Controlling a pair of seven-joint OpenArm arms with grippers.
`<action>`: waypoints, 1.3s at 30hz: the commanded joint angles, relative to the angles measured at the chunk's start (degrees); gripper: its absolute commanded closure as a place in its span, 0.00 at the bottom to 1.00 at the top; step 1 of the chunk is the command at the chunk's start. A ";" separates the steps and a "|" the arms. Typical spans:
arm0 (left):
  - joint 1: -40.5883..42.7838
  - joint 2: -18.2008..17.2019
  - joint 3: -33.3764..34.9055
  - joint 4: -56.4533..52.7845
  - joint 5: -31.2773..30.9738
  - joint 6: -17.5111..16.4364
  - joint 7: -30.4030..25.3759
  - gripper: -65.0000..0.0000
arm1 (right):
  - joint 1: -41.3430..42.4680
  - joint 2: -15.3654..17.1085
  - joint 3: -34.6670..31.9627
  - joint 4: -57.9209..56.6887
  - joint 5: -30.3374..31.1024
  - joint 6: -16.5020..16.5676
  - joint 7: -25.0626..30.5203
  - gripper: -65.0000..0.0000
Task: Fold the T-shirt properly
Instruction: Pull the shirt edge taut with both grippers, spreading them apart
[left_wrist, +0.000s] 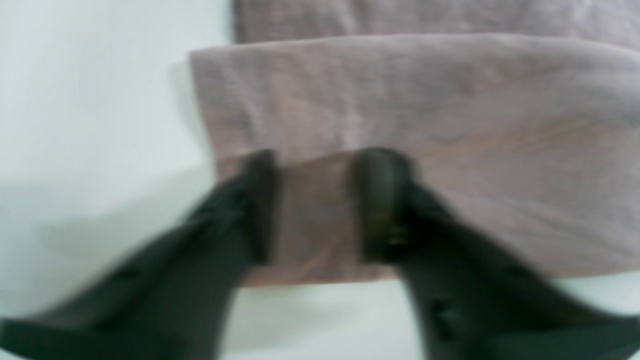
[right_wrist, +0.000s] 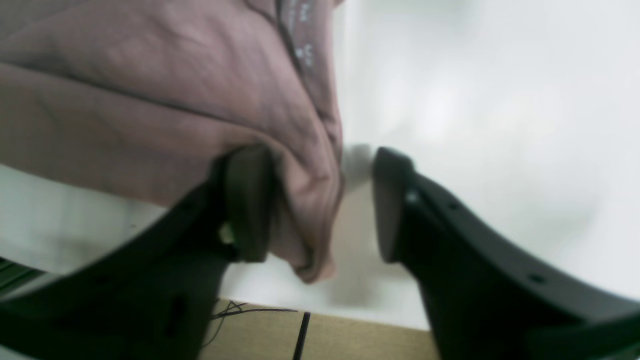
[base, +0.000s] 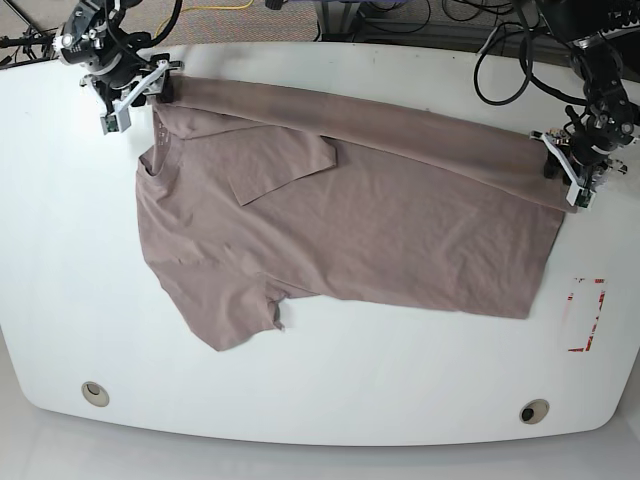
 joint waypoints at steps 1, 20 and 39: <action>0.84 -0.52 -0.05 -0.44 5.13 0.40 5.36 0.93 | -0.50 0.34 0.08 0.15 -0.82 0.06 -1.39 0.84; 13.06 -0.08 -2.42 8.36 4.86 0.40 9.15 0.98 | -4.01 7.20 -1.24 0.41 -0.38 0.06 -1.48 1.00; 21.42 6.60 -6.20 16.88 5.13 0.40 10.38 0.91 | -4.19 11.94 -1.24 0.32 -0.91 0.06 -1.48 1.00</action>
